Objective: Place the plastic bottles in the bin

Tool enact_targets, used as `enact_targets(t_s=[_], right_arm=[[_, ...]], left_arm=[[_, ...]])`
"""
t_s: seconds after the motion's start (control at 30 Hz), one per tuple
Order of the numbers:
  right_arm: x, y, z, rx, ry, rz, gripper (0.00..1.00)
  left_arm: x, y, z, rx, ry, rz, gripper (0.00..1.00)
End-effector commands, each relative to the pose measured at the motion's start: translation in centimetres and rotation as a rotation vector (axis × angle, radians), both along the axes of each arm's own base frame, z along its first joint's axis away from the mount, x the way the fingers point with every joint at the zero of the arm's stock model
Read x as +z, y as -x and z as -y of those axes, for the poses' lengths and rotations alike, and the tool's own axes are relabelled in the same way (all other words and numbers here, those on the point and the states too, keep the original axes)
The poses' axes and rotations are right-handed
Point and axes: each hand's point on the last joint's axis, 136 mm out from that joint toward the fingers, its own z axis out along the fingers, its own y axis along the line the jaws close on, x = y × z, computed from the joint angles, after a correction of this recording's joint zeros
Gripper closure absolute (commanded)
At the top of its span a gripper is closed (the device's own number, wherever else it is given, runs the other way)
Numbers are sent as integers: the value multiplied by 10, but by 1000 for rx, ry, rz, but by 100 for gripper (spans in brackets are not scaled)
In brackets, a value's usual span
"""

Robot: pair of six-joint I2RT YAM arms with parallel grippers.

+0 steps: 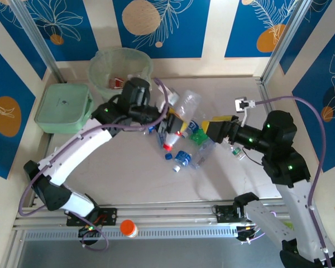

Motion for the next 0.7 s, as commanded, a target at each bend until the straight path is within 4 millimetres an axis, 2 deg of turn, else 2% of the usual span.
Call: enact_targets(t_s=[0.0, 0.13, 0.3, 0.43, 0.6, 0.67], right_arm=[[3, -6, 16, -113, 27, 8, 3], [-1, -9, 11, -89, 22, -23, 3], [-14, -15, 11, -98, 35, -62, 4], [-24, -17, 10, -97, 32, -101, 4], [-34, -18, 12, -111, 60, -125, 4], [-38, -20, 12, -115, 64, -138, 4]], left_arm=[[24, -61, -32, 249, -10, 39, 55], [42, -117, -68, 460, -20, 50, 55], [66, -188, -127, 780, -21, 53, 56], [75, -228, -175, 1022, -55, 63, 56], [53, -268, -207, 1155, -59, -15, 59], [43, -278, -213, 1172, -57, -38, 59]])
